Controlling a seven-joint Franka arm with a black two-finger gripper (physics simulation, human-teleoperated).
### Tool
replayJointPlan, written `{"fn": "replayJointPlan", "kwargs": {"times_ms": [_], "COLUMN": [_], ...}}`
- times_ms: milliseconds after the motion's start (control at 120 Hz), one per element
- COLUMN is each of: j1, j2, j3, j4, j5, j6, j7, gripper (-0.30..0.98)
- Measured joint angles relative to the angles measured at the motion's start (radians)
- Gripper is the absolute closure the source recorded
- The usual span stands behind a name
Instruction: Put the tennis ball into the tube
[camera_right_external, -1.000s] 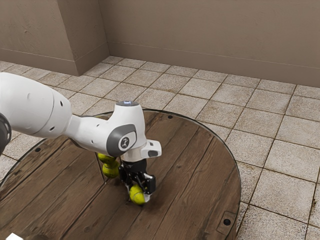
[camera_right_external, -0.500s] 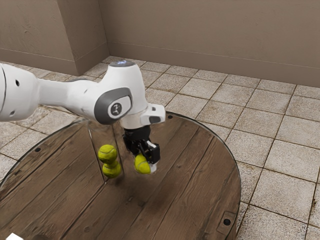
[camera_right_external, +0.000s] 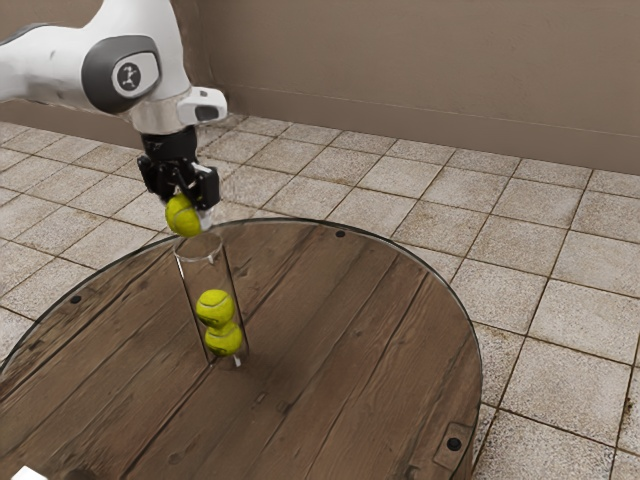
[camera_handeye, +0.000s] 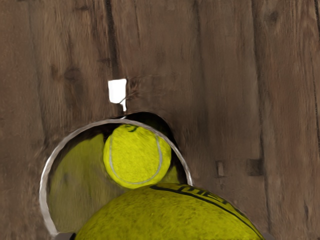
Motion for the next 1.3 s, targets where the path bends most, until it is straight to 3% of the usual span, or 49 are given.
{"fn": "replayJointPlan", "kwargs": {"times_ms": [67, 117, 267, 492, 867, 1167, 1300], "j1": [0.126, 0.159, 0.081, 0.094, 0.073, 0.079, 0.071], "j2": [-0.041, -0.067, -0.07, 0.044, 0.106, 0.038, -0.054], "j3": [-0.028, -0.034, -0.03, -0.028, -0.031, -0.028, -0.029], "j4": [-0.04, -0.067, -0.082, 0.011, 0.056, 0.043, 0.041], "j5": [-0.009, -0.013, -0.015, -0.019, -0.033, -0.071, -0.029], "j6": [-0.016, -0.024, -0.039, -0.048, -0.035, -0.026, -0.038], "j7": [0.009, 0.015, 0.027, 0.044, 0.061, 0.068, 0.071], "gripper": [0.31, 0.31, 0.3, 0.3, 0.29, 0.07, 0.04]}}
